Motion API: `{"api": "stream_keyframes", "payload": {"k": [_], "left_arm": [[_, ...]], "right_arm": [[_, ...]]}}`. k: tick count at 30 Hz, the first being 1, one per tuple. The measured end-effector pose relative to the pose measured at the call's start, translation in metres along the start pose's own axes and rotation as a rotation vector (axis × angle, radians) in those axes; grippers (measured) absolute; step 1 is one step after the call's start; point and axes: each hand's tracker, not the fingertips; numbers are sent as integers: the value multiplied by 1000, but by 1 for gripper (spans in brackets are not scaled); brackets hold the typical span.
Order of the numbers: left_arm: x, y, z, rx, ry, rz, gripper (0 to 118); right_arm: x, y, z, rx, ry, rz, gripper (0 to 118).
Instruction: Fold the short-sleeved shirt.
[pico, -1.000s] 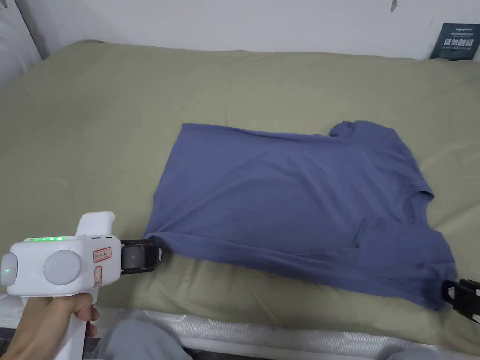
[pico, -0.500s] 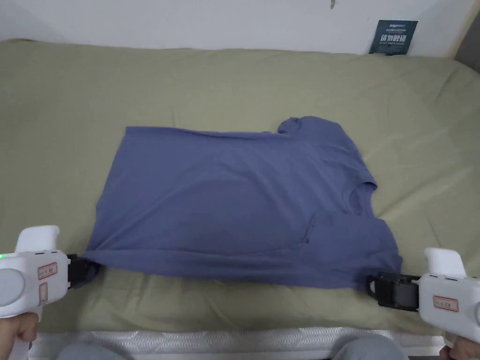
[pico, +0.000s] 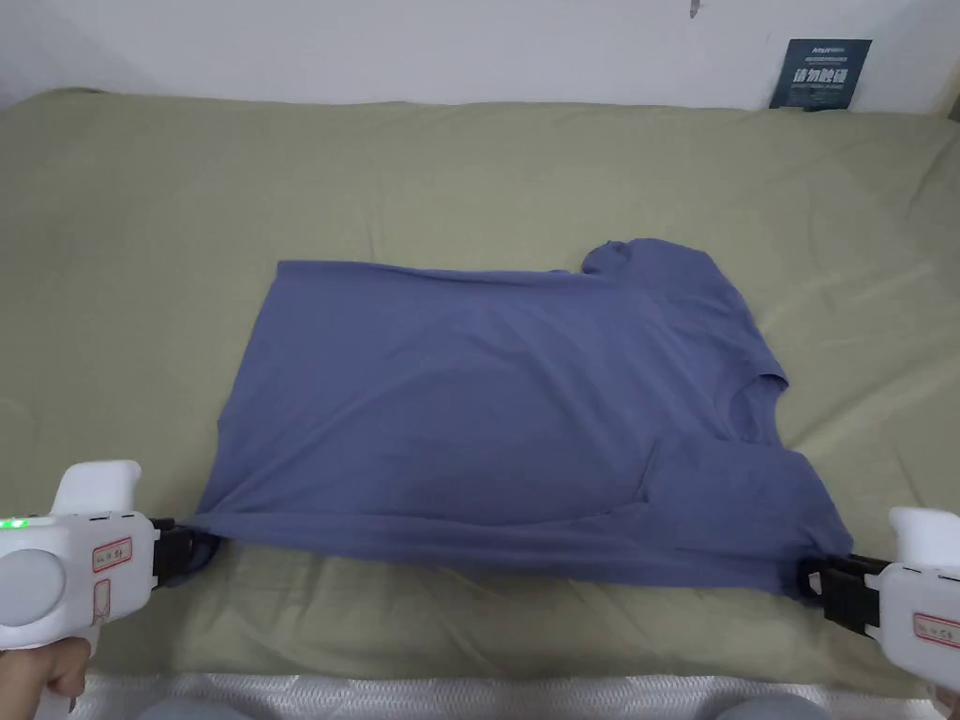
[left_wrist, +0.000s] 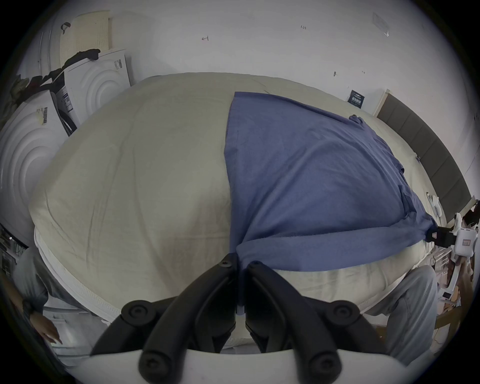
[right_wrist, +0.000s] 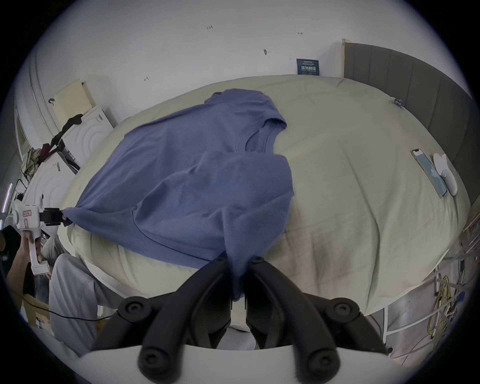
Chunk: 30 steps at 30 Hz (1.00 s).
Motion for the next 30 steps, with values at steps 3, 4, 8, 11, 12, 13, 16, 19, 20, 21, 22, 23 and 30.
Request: {"api": "stream_keyframes", "payload": {"k": [3,4,8,11,12,13,16,19,20,21,22,23,30], "left_arm": [[0,7,4,13,-3,-5,1],[0,12,5,19,-5,-9,1],[2,35,6,43,-12,-32,1],[4,58,1,61,-13,-40,1],[4,65,-1,69,-18,-38,1],[5,75,-5,71,-16,-44,1],[7,102,-18,79,-11,-50,1],[11,126,-37,71,-8,-59,1],[11,134,-45,68,-5,-62,1],[12,141,-52,62,-2,-64,1],[14,146,-58,55,-1,-65,1],[15,152,-66,47,0,-61,1],[25,173,-116,-5,13,-66,1]], "right_arm": [[-4,11,7,14,3,8,10],[-5,16,9,22,5,7,10],[-11,49,14,51,9,12,10],[-17,78,10,74,2,40,10],[-18,88,8,77,0,48,10],[-20,98,4,81,-3,54,10],[-22,128,-11,84,-5,58,10],[-21,155,-33,71,-14,51,10],[-20,163,-42,62,-19,52,10],[-20,170,-49,57,-29,55,10],[-20,177,-58,47,-34,59,10],[-18,184,-67,38,-39,59,10],[-8,205,-119,-39,-55,7,10]]}}
